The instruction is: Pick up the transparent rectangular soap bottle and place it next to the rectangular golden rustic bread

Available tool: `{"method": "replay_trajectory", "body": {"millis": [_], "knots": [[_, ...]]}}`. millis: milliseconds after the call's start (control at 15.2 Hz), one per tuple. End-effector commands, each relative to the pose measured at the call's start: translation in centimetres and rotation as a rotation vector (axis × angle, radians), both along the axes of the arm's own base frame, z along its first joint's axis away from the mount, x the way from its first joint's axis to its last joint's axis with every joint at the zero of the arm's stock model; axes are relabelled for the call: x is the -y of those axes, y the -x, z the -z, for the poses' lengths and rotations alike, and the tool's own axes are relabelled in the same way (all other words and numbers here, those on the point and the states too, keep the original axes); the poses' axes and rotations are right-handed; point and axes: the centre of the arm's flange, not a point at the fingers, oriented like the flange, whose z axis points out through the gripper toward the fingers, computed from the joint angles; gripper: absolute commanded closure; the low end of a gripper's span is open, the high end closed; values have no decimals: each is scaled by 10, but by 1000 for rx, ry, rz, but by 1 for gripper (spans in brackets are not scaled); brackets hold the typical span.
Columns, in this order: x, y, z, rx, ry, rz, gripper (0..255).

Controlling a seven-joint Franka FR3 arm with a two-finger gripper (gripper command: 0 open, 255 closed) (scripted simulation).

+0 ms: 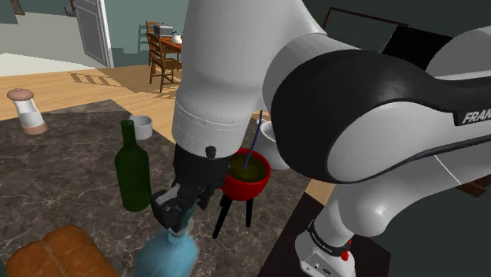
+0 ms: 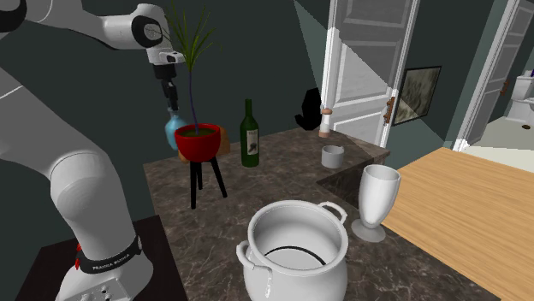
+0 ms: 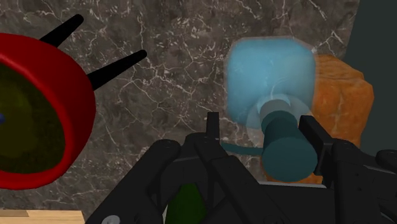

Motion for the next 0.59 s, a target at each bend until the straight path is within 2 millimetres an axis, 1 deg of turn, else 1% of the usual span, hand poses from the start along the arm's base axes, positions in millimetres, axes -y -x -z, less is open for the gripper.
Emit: {"method": "replay_trajectory", "body": {"millis": [0,528], "knots": [[0,0,11,1,-1,0,255],[0,0,53,1,-1,0,255]]}}
